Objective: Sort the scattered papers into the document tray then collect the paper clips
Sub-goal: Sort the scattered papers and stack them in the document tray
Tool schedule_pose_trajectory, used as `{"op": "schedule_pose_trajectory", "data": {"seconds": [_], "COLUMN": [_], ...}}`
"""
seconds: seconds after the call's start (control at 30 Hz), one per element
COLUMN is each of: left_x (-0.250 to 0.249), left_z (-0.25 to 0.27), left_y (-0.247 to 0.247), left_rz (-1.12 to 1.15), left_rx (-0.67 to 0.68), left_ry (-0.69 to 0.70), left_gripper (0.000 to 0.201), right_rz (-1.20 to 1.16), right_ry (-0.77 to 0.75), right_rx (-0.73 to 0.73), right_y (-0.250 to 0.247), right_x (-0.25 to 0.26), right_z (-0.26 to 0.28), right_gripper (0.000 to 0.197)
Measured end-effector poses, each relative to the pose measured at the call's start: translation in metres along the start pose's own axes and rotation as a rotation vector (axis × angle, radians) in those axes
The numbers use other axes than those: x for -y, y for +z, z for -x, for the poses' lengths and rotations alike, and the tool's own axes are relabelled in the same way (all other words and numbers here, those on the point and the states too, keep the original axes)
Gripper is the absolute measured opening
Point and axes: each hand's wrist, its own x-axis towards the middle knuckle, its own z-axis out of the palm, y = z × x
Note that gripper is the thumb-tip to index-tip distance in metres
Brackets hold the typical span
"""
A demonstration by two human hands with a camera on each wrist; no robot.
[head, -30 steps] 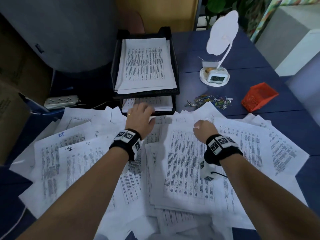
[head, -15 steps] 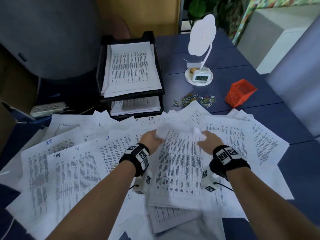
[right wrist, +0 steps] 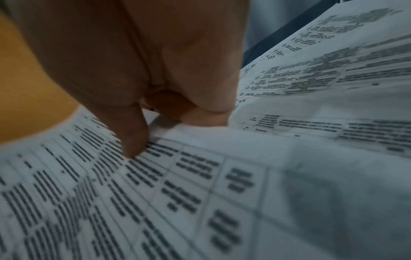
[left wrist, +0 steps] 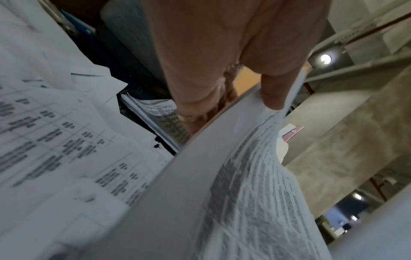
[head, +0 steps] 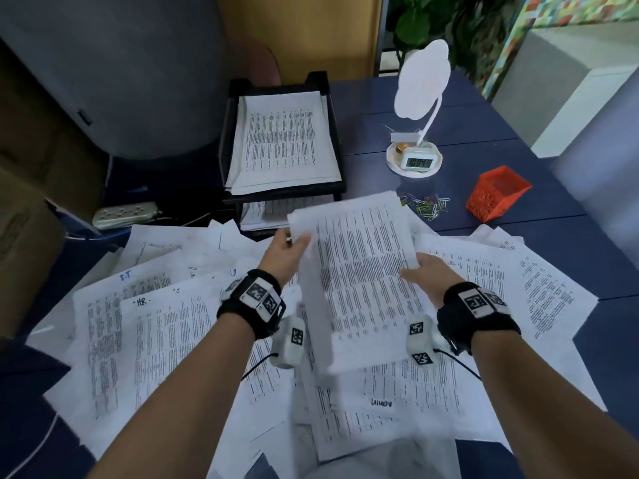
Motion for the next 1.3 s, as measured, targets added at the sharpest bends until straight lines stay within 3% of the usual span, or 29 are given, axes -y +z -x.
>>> {"op": "schedule_pose_trajectory", "data": {"seconds": [0.07,0.13,0.23,0.33,0.43,0.53,0.6,0.7,0.8,0.9,1.0,1.07,1.13,1.2,1.3], "left_x": [0.017,0.032,0.045,0.053,0.053,0.053,0.053,0.052,0.05,0.048,0.044,0.042,0.044,0.048,0.048], "left_z": [-0.001,0.003,0.009,0.012,0.018,0.019,0.02,0.02,0.021,0.022,0.025,0.027,0.027,0.025,0.026], "left_y": [-0.004,-0.007,-0.005,0.007,0.024,0.044,0.056,0.067,0.072,0.077,0.087,0.093,0.097,0.099,0.093], "left_rz": [-0.225,-0.469,-0.707,-0.902,-1.1,-1.166,-1.074,-0.873,-0.711,-0.715,-0.677,-0.614,-0.596,-0.545,-0.348], "left_rx": [-0.08,-0.105,0.002,0.05,-0.1,0.047,0.143,0.09,0.078,0.142,0.181,0.208,0.228,0.188,0.119], "left_ry": [-0.081,-0.126,-0.118,-0.088,0.068,0.117,0.031,-0.057,-0.127,-0.166,-0.143,-0.132,-0.11,-0.079,-0.02], "left_gripper": [0.041,0.035,0.03,0.036,0.036,0.032,0.037,0.053,0.055,0.056,0.049,0.056,0.063,0.058,0.039], "right_rz": [0.156,0.326,0.546,0.482,0.469,0.509,0.537,0.552,0.587,0.573,0.561,0.566,0.525,0.437,0.254], "right_ry": [0.105,0.2,0.309,0.352,0.441,0.487,0.518,0.593,0.634,0.609,0.537,0.466,0.356,0.254,0.173], "right_rx": [-0.005,-0.051,-0.027,-0.191,-0.331,-0.349,-0.325,-0.403,-0.413,-0.413,-0.415,-0.387,-0.355,-0.308,-0.345], "right_y": [-0.002,-0.002,-0.006,-0.014,-0.022,-0.029,-0.03,-0.03,-0.035,-0.038,-0.037,-0.033,-0.028,-0.024,-0.024], "right_x": [-0.006,-0.011,-0.019,-0.034,-0.046,-0.054,-0.054,-0.054,-0.059,-0.061,-0.06,-0.059,-0.057,-0.057,-0.059], "right_z": [0.003,0.008,0.013,0.014,0.016,0.018,0.019,0.025,0.031,0.037,0.036,0.035,0.033,0.031,0.03], "right_gripper": [0.058,0.046,0.017,0.024,0.022,0.019,0.023,0.033,0.039,0.041,0.043,0.041,0.03,0.024,0.048]}}
